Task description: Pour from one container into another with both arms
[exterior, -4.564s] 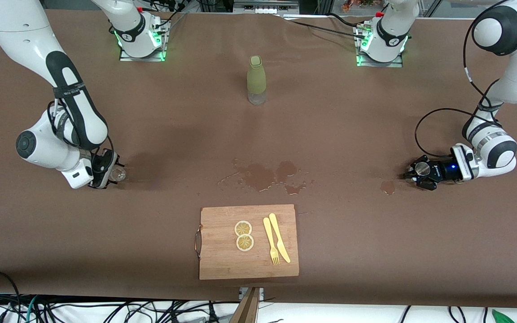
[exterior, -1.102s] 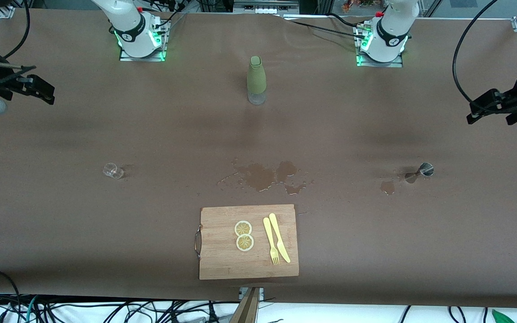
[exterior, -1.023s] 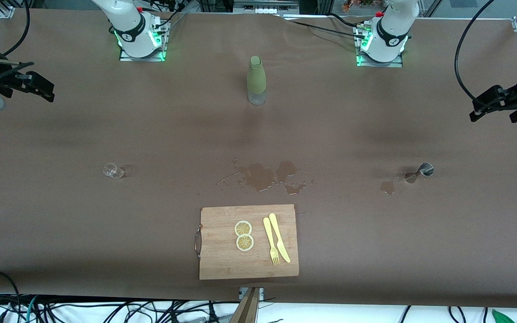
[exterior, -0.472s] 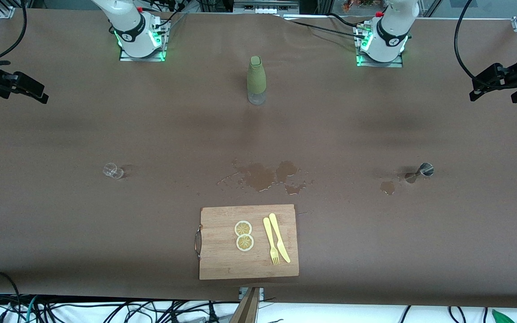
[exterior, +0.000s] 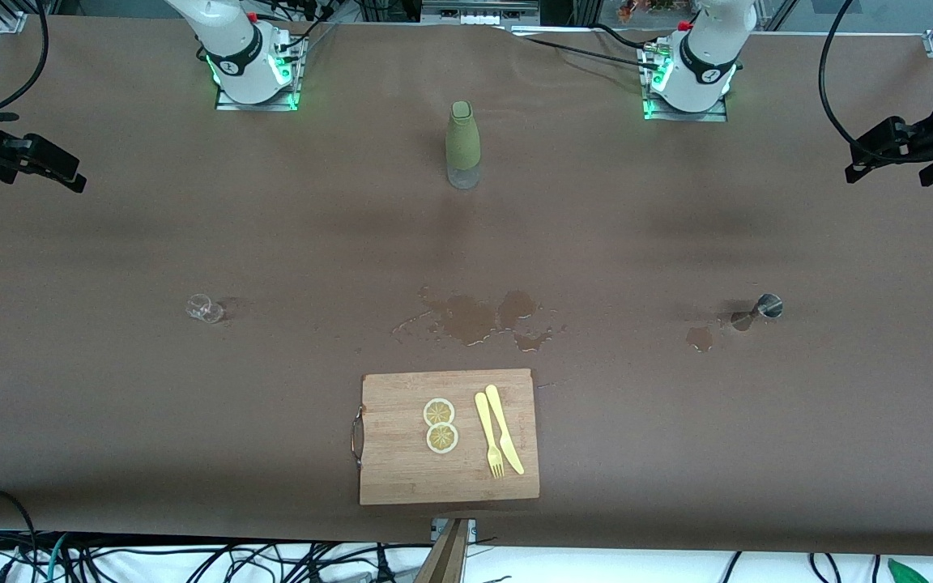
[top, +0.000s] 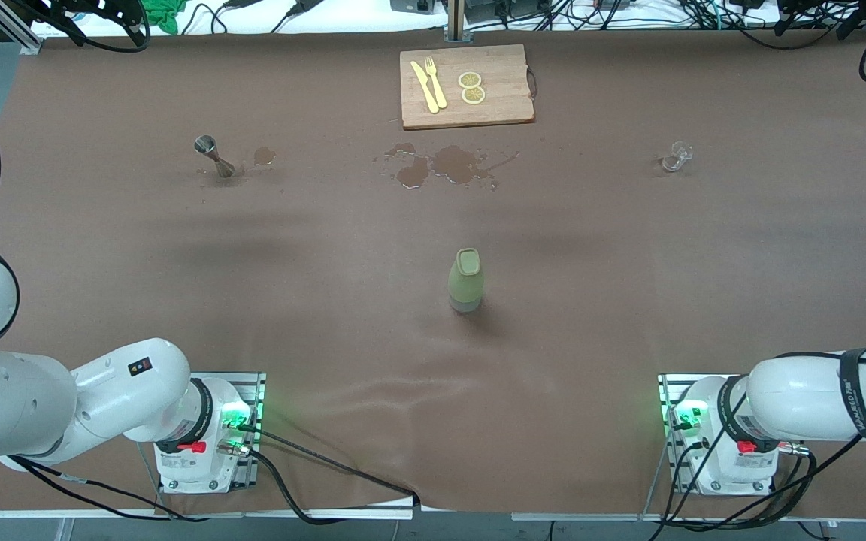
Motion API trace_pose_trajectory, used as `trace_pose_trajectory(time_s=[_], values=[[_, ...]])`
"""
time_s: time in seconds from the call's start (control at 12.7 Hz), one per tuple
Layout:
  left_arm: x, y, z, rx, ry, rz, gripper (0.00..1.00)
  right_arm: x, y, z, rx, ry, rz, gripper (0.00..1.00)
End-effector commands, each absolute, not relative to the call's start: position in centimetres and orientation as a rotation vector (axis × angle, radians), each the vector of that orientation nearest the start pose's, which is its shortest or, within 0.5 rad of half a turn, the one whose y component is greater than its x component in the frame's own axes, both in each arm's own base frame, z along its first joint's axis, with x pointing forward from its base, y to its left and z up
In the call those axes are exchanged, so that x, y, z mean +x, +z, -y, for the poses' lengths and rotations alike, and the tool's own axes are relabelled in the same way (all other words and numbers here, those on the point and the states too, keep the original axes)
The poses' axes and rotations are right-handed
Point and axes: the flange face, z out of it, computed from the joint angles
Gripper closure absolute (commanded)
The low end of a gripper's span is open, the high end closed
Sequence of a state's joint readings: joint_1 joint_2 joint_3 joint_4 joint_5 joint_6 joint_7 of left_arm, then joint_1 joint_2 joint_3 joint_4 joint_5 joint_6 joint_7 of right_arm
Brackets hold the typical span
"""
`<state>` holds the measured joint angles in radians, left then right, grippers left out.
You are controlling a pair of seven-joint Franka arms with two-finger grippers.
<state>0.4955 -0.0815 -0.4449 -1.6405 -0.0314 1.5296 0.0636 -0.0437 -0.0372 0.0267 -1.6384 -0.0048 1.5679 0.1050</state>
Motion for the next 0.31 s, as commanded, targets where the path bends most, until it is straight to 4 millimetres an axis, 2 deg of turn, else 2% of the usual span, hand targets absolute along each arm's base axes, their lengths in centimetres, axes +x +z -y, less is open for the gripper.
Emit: trace_pose_trajectory(time_s=[0.0, 0.24], values=[[52.42, 62.69, -1.83, -3.151, 0.079, -0.035, 0.00, 54.14, 61.27, 0.87, -3.153, 0.035, -0.193, 0.00], [52.40, 62.69, -2.31, -3.151, 0.079, -0.018, 0.00, 54.04, 61.28, 0.87, -3.153, 0.035, -0.193, 0.00]])
